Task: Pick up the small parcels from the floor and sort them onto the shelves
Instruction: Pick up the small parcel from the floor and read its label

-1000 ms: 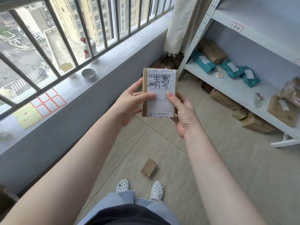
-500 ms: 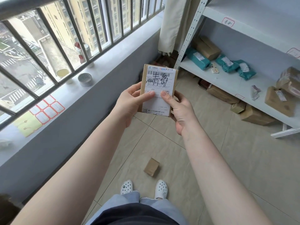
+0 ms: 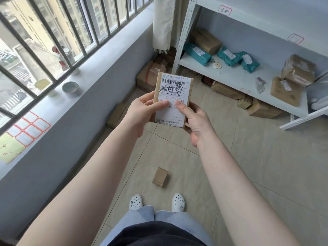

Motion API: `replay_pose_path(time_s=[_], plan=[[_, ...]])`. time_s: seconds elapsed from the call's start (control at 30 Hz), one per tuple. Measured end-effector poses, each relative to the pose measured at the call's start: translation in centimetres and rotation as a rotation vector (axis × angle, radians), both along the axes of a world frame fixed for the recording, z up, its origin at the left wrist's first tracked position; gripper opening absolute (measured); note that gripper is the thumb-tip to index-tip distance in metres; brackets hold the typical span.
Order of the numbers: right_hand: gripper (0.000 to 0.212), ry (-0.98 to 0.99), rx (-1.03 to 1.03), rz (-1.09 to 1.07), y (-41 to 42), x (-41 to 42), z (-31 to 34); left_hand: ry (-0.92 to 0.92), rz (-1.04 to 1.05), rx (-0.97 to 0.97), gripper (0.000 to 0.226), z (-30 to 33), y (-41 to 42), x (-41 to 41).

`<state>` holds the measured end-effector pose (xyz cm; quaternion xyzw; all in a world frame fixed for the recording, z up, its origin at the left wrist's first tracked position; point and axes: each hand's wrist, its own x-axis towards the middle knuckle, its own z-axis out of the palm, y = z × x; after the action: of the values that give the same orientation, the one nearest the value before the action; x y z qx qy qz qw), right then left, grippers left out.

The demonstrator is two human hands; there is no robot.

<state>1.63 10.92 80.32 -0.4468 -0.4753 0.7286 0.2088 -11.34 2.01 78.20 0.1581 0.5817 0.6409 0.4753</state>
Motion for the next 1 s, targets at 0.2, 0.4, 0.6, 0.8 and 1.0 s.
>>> replay_pose_path(time_s=[0.2, 0.4, 0.6, 0.8, 1.0], plan=[[0.042, -0.012, -0.04, -0.062, 3.7, 4.7, -0.7, 0.016, -0.05, -0.039, 0.045, -0.4, 4.4, 4.5], [0.041, -0.035, -0.077, -0.101, 9.8, 11.9, -2.1, 0.028, -0.07, -0.092, 0.045, -1.2, 11.0, 11.7], [0.041, -0.08, -0.07, -0.053, 17.7, 20.2, -2.8, -0.033, -0.029, -0.124, 0.044, -2.5, 18.6, 20.3], [0.023, -0.076, -0.066, -0.017, 23.8, 24.8, -1.6, -0.04, -0.007, -0.126, 0.046, -1.0, 24.6, 25.0], [0.023, -0.04, -0.058, -0.024, 28.8, 24.9, -0.7, -0.002, -0.014, -0.109, 0.042, 0.6, 29.6, 25.1]])
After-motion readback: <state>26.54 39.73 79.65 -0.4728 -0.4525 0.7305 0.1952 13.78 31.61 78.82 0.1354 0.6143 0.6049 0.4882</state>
